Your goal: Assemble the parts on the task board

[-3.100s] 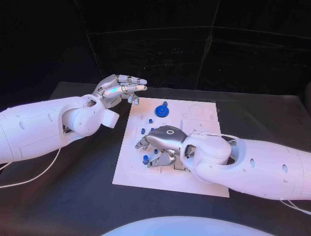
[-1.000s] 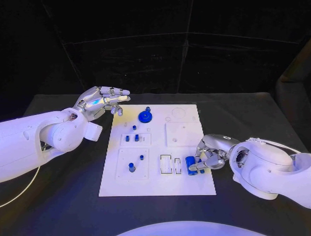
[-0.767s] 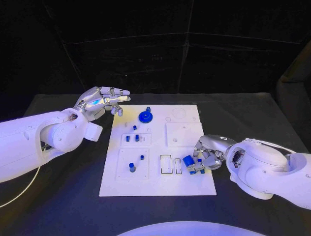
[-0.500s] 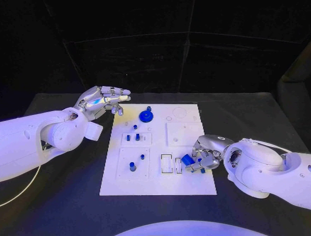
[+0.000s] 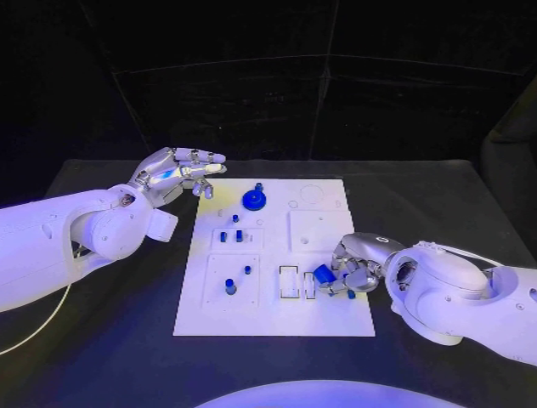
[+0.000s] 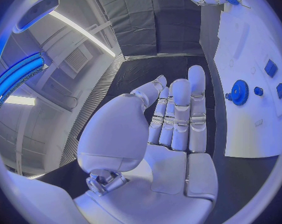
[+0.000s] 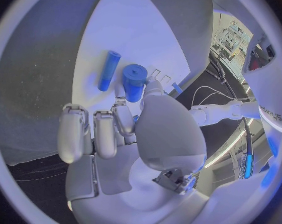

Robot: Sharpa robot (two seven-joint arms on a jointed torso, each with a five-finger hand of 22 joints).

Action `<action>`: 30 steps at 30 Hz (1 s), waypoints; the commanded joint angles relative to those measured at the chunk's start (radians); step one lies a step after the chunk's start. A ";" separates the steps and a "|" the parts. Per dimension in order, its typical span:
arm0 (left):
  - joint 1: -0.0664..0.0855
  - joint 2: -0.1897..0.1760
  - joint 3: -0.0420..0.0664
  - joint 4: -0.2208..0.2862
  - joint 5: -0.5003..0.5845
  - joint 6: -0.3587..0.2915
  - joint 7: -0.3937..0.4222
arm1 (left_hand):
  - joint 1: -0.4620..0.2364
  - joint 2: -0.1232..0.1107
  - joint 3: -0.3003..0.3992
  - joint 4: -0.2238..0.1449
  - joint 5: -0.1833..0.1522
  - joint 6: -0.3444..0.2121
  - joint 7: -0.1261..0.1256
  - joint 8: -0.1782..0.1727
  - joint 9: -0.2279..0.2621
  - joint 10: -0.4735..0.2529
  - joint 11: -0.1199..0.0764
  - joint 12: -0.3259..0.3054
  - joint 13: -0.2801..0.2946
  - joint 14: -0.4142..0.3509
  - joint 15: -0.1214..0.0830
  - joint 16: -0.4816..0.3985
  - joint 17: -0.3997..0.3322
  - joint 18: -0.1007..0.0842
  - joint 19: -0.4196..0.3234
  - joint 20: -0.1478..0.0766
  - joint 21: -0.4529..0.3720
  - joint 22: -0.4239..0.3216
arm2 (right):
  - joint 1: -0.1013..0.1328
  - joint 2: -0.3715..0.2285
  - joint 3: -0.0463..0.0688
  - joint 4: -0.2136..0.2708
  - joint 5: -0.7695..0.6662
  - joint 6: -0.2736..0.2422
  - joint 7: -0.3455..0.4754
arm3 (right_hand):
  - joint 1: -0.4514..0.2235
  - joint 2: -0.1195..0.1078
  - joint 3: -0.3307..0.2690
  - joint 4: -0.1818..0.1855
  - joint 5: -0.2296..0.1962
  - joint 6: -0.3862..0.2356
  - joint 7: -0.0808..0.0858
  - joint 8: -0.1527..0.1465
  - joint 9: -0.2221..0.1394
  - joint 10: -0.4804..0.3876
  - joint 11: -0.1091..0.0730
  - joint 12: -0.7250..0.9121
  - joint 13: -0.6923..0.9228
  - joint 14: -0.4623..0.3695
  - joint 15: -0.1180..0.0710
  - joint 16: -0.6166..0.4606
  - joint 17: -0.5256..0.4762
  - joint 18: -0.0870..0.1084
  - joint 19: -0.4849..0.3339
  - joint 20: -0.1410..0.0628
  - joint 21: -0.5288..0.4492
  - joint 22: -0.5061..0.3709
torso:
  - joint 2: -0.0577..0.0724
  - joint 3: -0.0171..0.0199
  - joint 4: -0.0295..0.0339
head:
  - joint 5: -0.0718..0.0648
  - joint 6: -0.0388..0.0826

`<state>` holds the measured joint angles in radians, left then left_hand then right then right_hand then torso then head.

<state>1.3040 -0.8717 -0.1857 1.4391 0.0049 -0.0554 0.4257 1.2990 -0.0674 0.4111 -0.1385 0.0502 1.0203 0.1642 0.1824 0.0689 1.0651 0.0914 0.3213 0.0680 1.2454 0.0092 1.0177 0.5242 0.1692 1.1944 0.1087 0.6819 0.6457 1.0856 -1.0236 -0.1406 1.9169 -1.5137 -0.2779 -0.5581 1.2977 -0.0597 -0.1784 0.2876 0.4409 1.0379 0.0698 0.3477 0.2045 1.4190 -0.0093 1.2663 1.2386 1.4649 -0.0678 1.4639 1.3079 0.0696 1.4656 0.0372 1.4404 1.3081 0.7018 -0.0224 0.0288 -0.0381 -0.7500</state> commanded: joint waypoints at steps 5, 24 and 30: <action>0.001 0.000 0.001 0.001 0.003 0.017 0.007 | -0.005 0.005 -0.004 0.000 -0.001 0.006 0.001 -0.006 -0.002 -0.002 0.004 0.005 0.000 -0.009 0.000 -0.005 -0.001 0.014 -0.007 0.001 -0.005 -0.001 | -0.006 -0.031 -0.005 0.047 0.059 -0.148 0.041 | 0.008 0.029 0.000 -0.004 0.043 0.020 -0.006 0.009 0.013 0.014 -0.005 0.006 0.011 0.067 -0.014 0.010 0.035 -0.018 0.015 -0.009 0.007 0.008 | -0.002 -0.0001 -0.0024 | -0.002 0.004; 0.000 0.002 0.000 0.004 0.003 0.019 0.005 | -0.005 0.005 -0.004 0.000 -0.001 0.006 0.001 -0.006 -0.002 -0.002 0.004 0.005 0.000 -0.009 0.000 -0.005 -0.001 0.014 -0.007 0.001 -0.005 -0.001 | -0.005 0.012 -0.003 0.066 0.199 -0.192 0.066 | -0.003 0.041 -0.014 0.003 0.087 0.021 -0.005 0.000 0.020 0.014 -0.006 -0.006 0.010 0.066 -0.015 0.008 0.033 -0.017 0.013 -0.012 0.005 0.004 | 0.001 -0.0024 0.0007 | 0.005 0.011; 0.000 0.002 0.000 0.007 0.003 0.018 0.004 | -0.005 0.005 -0.004 0.000 -0.001 0.006 0.001 -0.006 -0.002 -0.002 0.004 0.005 0.000 -0.009 0.000 -0.005 -0.001 0.014 -0.007 0.001 -0.005 -0.001 | -0.005 0.054 -0.003 0.044 0.213 -0.164 0.034 | -0.031 0.057 -0.025 0.003 0.075 0.036 -0.010 0.002 0.026 0.014 -0.010 -0.018 0.006 0.065 -0.017 0.007 0.032 -0.016 0.011 -0.013 0.002 -0.002 | 0.001 -0.0020 0.0022 | 0.008 0.009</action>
<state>1.3026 -0.8700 -0.1861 1.4431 0.0049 -0.0492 0.4241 1.2990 -0.0674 0.4115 -0.1381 0.0502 1.0203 0.1642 0.1824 0.0689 1.0651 0.0913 0.3213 0.0680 1.2454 0.0092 1.0177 0.5243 0.1691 1.1944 0.1087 0.6819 0.6460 1.0788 -0.9767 -0.1442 1.9653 -1.3344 -0.4668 -0.5026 1.2760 -0.0012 -0.1973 0.2922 0.5223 1.0559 0.0720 0.3501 0.2052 1.4274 -0.0179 1.2508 1.2486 1.4657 -0.0760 1.4694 1.3076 0.0696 1.4653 0.0300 1.4441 1.3072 0.7025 -0.0244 0.0305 -0.0314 -0.7404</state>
